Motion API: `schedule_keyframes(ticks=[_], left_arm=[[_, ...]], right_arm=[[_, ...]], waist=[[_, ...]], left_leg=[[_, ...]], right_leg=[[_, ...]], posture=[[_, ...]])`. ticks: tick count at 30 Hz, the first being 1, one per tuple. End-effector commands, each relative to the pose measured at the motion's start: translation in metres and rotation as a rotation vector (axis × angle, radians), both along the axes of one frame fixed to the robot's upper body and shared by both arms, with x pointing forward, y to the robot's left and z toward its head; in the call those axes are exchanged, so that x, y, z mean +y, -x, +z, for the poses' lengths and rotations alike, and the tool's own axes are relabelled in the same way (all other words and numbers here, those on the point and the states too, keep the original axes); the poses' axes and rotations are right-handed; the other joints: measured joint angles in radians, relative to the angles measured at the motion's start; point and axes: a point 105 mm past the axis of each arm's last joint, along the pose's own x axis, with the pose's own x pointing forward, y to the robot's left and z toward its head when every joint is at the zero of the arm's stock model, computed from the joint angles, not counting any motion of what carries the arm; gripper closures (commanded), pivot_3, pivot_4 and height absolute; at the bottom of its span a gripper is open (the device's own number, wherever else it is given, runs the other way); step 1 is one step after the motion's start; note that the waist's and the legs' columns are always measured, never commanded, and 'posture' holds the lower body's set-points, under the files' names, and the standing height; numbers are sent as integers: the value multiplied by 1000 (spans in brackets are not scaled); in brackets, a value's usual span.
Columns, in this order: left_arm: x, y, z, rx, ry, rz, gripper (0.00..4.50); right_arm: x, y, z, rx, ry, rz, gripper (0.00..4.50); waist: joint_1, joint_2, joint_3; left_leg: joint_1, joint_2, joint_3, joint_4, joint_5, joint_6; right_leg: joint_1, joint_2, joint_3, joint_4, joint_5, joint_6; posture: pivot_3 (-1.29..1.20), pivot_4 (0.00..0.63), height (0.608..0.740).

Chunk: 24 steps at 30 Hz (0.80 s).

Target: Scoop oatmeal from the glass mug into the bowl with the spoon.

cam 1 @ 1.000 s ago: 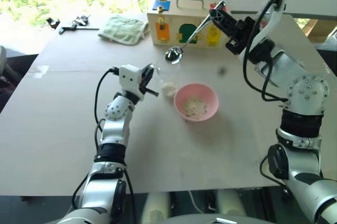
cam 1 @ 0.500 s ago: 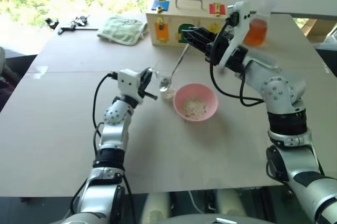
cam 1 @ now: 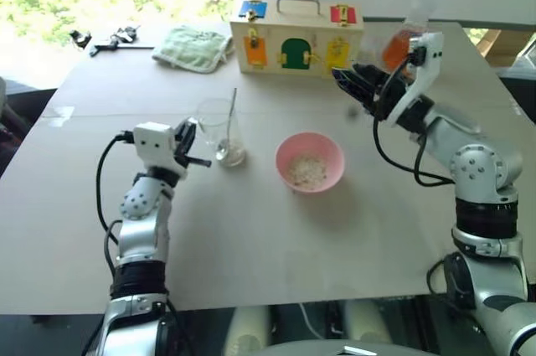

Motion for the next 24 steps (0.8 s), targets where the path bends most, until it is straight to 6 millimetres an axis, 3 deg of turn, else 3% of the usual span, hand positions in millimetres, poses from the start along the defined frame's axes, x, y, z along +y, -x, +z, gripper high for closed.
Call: schedule_keyframes(ticks=[1,2,6,7,8,9,17,20,24], left_arm=[[14,6,4,-2,0,34,3555],[13,6,3,3,1,27,3285],[9,8,0,8,-49,27,1372],[10,9,0,10,-55,28,1207],[10,11,1,9,-62,26,508],[10,14,4,5,-69,22,281],[11,53,16,25,-86,29,281],[22,73,6,93,-80,88,281],[0,109,-24,227,-69,-17,281]], right_arm=[[-22,10,0,-28,-18,-65,1184],[-27,12,-9,-22,-9,-74,1184],[-46,26,-47,2,67,-97,1184],[-51,29,-53,9,66,-104,1184],[-57,32,-58,11,65,-120,1184],[-63,35,-63,13,81,-136,1184],[-86,55,-69,9,121,-182,1184],[-89,70,-77,14,166,-155,1184],[-79,102,-107,53,233,-38,1184]], waist=[[1,0,0],[2,0,0],[9,-1,0],[9,-1,0],[9,-1,0],[6,-1,0],[2,0,0],[3,-1,0],[4,-1,-1]], left_leg=[[0,0,-1,0,0,0],[0,0,-1,0,0,0],[0,-1,-2,0,0,0],[0,-1,-2,0,0,0],[0,-1,-2,0,0,0],[0,-1,-3,0,0,0],[1,1,-4,0,0,0],[1,1,-5,0,0,0],[1,1,-5,-1,-1,1]], right_leg=[[0,0,0,0,0,0],[0,0,0,0,0,0],[1,0,-1,-1,0,0],[1,0,0,-1,0,0],[1,0,0,-1,0,0],[1,0,0,-1,0,0],[1,0,0,-1,0,0],[2,0,0,-1,0,0],[2,-1,0,-3,0,0]], posture=[[0,150,740],[0,150,740],[0,150,740],[0,150,740],[0,150,740],[0,150,740],[0,150,740],[0,150,740],[0,150,740]])
